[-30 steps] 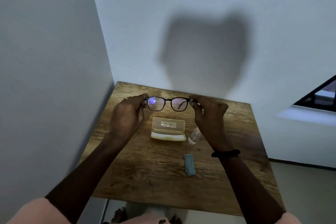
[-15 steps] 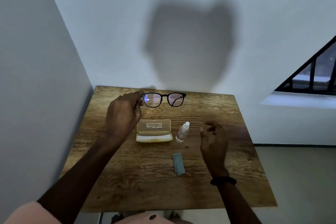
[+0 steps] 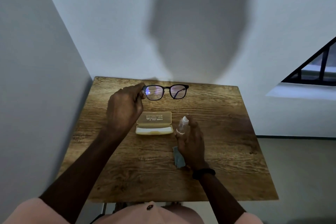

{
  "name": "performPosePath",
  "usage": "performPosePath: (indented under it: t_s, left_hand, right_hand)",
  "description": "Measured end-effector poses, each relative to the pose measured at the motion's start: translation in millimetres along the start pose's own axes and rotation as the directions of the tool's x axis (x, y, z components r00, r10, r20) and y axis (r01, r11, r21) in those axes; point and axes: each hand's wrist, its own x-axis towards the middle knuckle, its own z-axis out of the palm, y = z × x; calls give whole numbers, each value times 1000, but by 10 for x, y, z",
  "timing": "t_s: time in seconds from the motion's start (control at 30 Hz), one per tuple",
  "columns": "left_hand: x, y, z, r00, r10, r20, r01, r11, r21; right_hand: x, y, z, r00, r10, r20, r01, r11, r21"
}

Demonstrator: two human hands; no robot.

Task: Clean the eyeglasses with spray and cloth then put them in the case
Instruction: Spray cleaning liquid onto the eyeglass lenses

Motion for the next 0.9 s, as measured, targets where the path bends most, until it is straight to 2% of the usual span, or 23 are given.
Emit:
performPosePath:
  t_s: [0.17, 0.53, 0.77, 0.9]
  left_hand:
    - [-33, 12, -63, 1000, -11, 3, 11, 1000, 29]
    - [-160, 21, -187, 999, -37, -9, 37, 998, 58]
    - [-211, 25, -296, 997, -49, -62, 53, 997, 53]
    - [-263, -33, -327, 994, -77, -76, 80, 996, 35]
  right_hand:
    - [45, 63, 91, 996, 89, 8, -89, 995, -36]
    - [117, 21, 192, 998, 33, -44, -36, 997, -69]
    - [217, 97, 64, 1000, -2, 26, 3, 1000, -16]
    - [281, -75, -184, 1000, -22, -11, 23, 998, 55]
